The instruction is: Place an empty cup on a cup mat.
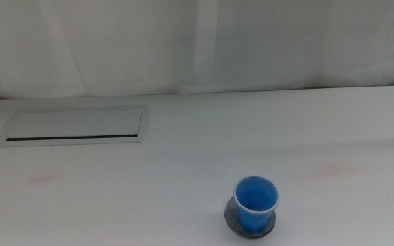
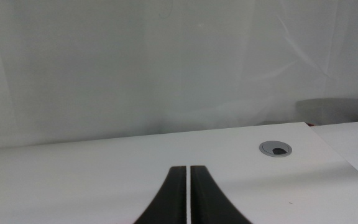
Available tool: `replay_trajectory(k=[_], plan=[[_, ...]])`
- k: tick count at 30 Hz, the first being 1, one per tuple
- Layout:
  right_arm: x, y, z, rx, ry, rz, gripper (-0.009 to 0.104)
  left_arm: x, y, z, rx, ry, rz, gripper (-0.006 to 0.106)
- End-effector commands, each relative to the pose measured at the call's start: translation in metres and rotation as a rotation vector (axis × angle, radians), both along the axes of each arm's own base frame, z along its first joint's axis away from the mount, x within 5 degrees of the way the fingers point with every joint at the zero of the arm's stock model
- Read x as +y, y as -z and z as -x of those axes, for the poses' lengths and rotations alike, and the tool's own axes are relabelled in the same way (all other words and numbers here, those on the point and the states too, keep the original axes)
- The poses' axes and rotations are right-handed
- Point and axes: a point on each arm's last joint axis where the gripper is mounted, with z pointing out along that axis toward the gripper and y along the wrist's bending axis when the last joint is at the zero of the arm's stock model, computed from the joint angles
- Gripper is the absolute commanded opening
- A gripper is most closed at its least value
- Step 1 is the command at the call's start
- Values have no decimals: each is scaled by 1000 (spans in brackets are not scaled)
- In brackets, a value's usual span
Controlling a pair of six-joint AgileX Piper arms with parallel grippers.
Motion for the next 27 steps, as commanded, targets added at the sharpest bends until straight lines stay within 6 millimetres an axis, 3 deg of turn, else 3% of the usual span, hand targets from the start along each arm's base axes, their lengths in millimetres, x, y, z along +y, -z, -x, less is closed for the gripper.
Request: replay_trajectory(k=[1,7,11,14,18,27], plan=[[0,12,0,27,6,6,-3,4,26,17,-25,26,26,89],[0,12,0,27,6,6,-3,23,74,48,75,-66,110,86],[0,12,0,27,6,6,-3,35,83,66,100,-143,183,69],[0,12,0,27,6,6,-3,38,82,79,81,-139,288,43],[0,12,0,27,6,6,-3,36,89,91,113,-87,395,-3],[0,12,0,27,6,6,-3,20,114,77,-19,63,407,-3]])
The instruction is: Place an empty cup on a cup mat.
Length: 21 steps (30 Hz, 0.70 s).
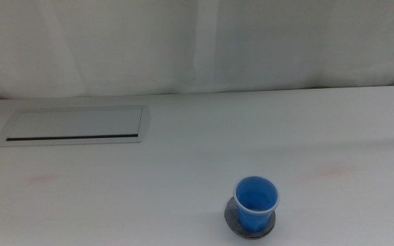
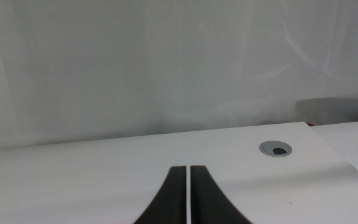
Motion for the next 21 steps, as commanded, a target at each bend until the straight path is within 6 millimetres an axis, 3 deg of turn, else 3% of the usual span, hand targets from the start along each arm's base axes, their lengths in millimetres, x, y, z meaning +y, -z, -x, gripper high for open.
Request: replay_trajectory(k=[1,11,21], plan=[[0,12,0,27,6,11,-3,-6,8,-4,-77,49,17,-3],[0,12,0,27,6,11,-3,-11,58,-12,-4,61,-15,-3],[0,12,0,27,6,11,-3,0,71,-7,-99,-113,-30,-3]])
